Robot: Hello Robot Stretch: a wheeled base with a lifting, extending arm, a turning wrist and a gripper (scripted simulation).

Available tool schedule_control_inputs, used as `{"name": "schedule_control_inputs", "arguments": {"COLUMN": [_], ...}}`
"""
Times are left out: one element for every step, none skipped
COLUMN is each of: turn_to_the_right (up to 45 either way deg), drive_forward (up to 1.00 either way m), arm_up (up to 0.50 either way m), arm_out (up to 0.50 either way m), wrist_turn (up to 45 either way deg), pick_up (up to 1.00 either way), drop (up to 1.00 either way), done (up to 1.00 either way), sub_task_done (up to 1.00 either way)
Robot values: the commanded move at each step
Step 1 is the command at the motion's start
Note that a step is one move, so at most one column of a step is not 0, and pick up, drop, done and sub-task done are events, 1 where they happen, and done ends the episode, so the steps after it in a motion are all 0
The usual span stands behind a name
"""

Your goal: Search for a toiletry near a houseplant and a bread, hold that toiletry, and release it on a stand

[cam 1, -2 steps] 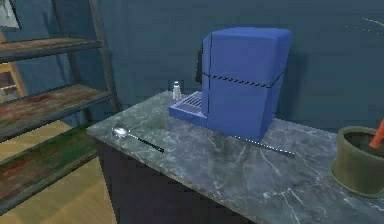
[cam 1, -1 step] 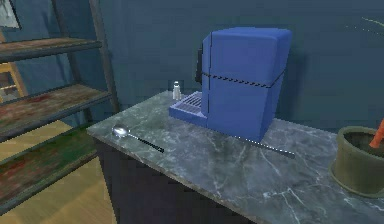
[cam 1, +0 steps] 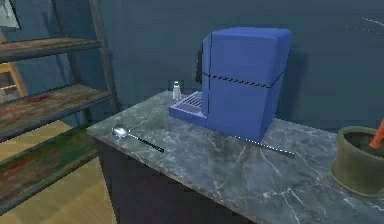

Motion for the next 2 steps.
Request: {"name": "schedule_control_inputs", "arguments": {"turn_to_the_right": [0.0,0.0], "drive_forward": [0.00,0.00], "arm_up": [0.00,0.10], "arm_out": [0.00,0.00], "wrist_turn": [0.0,0.0], "pick_up": [1.00,0.00], "drop": [0.00,0.00], "done": [0.00,0.00], "sub_task_done": [0.00,0.00]}}
